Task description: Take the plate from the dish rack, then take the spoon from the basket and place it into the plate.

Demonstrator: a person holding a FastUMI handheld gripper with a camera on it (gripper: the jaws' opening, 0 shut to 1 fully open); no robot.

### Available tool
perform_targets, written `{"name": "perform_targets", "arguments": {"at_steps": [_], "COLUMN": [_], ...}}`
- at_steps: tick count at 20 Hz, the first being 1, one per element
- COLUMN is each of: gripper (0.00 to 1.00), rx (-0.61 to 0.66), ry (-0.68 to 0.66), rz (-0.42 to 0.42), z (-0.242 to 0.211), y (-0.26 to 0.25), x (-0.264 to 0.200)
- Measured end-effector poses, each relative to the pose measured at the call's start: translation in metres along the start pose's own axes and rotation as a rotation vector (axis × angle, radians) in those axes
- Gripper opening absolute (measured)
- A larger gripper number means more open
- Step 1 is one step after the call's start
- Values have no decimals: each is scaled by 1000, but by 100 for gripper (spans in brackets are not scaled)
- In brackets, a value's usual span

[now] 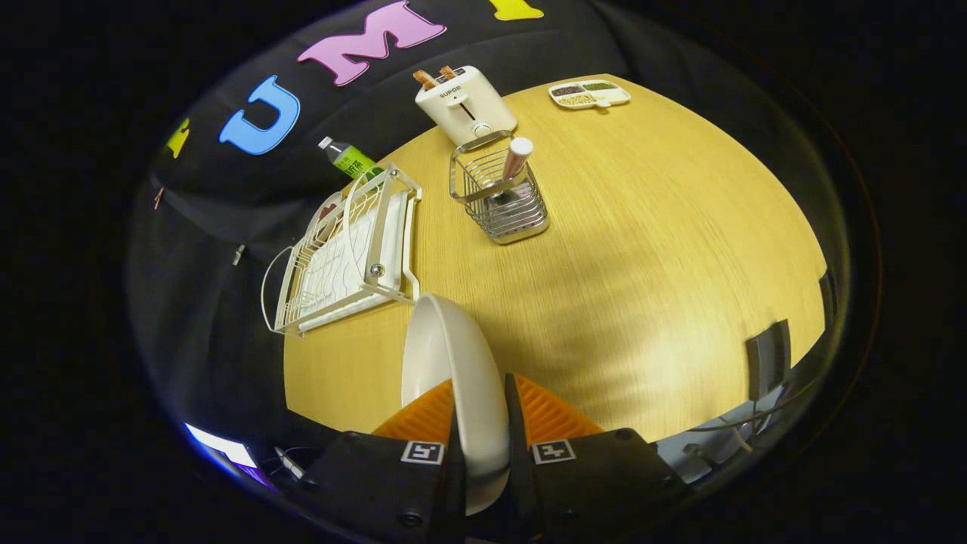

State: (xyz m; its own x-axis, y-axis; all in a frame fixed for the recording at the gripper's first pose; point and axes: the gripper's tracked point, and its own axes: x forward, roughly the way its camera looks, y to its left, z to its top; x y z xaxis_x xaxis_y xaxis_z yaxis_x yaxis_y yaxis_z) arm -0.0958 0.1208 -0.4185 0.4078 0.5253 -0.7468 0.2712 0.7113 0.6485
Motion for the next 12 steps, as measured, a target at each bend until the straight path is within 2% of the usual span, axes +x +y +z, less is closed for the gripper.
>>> {"name": "perform_targets", "arguments": {"at_steps": [2, 8, 9, 11, 12], "gripper": [27, 31, 33, 50, 50], "rx": [69, 87, 92, 94, 94], "ry": [-9, -49, -57, -68, -81], "rz": [19, -15, -24, -39, -50], "z": [2, 17, 21, 25, 27], "y": [2, -8, -11, -16, -19], "x": [7, 16, 16, 13, 11]}}
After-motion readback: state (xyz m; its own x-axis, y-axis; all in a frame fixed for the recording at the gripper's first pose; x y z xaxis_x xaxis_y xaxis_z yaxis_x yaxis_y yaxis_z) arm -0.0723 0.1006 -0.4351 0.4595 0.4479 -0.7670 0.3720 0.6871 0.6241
